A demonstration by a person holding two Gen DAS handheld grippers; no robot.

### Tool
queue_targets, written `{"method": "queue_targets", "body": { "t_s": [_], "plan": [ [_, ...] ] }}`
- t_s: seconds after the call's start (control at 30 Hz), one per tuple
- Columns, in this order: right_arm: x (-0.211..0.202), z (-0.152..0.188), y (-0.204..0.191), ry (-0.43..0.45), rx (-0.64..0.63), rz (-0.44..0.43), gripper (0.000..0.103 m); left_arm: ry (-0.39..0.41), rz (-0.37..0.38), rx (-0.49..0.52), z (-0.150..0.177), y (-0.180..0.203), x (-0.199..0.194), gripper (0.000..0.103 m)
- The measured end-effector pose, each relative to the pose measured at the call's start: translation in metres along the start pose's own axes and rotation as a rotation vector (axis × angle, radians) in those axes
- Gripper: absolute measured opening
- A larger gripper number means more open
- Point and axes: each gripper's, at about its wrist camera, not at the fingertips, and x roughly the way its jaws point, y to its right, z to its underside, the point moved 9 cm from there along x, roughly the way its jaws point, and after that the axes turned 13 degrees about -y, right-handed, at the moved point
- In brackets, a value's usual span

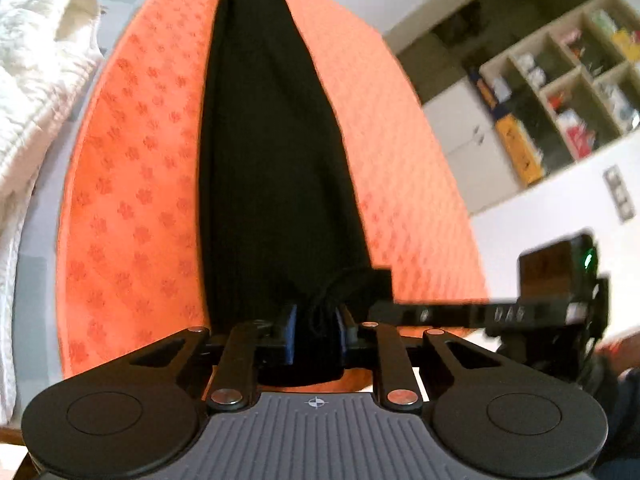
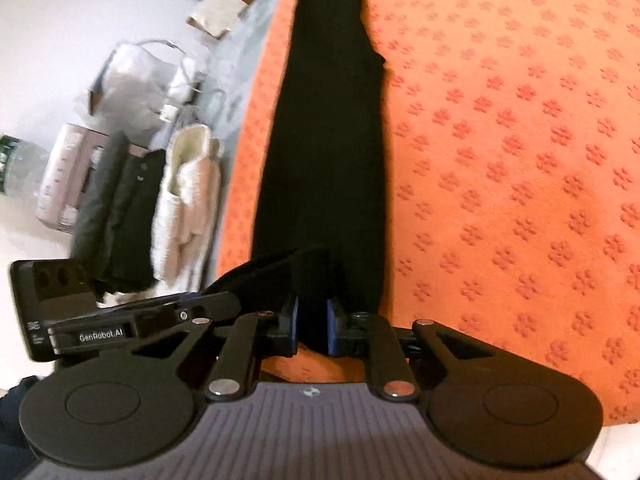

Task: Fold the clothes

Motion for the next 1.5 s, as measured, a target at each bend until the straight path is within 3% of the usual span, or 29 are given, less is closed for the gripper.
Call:
{"method": "queue_targets", "body": {
  "t_s": [0.1, 0.17, 0.33, 0.5, 0.67, 0.8, 0.9, 1.0, 1.03, 1.17, 1.27, 1.4, 1.5],
  "plan": [
    [0.009, -0.002, -0.008, -0.002, -0.078, 0.104, 0.017, 0.019, -0.055, -0.039, -0.005, -0.005, 0.005, 0.024],
    [0.013, -0.003, -0.017, -0.001, -0.161, 0.188, 0.02, 0.042, -0.092, -0.066, -0.011, -0.007, 0.005, 0.033],
    [0.01, 0.002, -0.041, 0.009, -0.372, 0.388, 0.024, 0.07, -0.128, -0.049, -0.012, -0.013, 0.0, 0.034],
    [0.009, 0.005, -0.078, 0.094, -0.663, 0.498, 0.024, 0.098, -0.191, 0.01, -0.014, -0.015, 0.0, 0.034],
    [0.037, 0.006, -0.079, 0.012, -0.779, 0.554, 0.019, 0.132, -0.243, 0.093, -0.011, -0.005, -0.009, 0.034],
    [0.039, 0.0, -0.069, 0.004, -0.742, 0.536, 0.018, 0.174, -0.288, 0.246, -0.005, 0.014, -0.028, 0.034],
    [0.037, -0.005, -0.066, -0.001, -0.706, 0.502, 0.017, 0.137, -0.288, 0.387, 0.01, 0.032, -0.032, 0.035],
    [0.038, -0.007, -0.062, -0.01, -0.694, 0.471, 0.017, 0.088, -0.34, 0.555, 0.028, 0.043, -0.022, 0.049],
    [0.038, -0.007, -0.061, -0.014, -0.69, 0.459, 0.017, 0.076, -0.359, 0.586, 0.032, 0.044, -0.018, 0.049],
    [0.037, -0.009, -0.059, -0.033, -0.685, 0.429, 0.017, 0.045, -0.406, 0.62, 0.036, 0.039, -0.008, 0.049],
    [0.037, -0.01, -0.06, -0.046, -0.69, 0.427, 0.017, 0.112, -0.437, 0.653, 0.035, 0.047, -0.018, 0.049],
    [0.037, -0.013, -0.057, -0.047, -0.66, 0.4, 0.017, 0.165, -0.352, 0.697, 0.037, 0.064, -0.033, 0.048],
    [0.035, -0.015, -0.055, -0.044, -0.636, 0.373, 0.017, 0.092, -0.313, 0.766, 0.045, 0.068, -0.024, 0.048]
  ]
}}
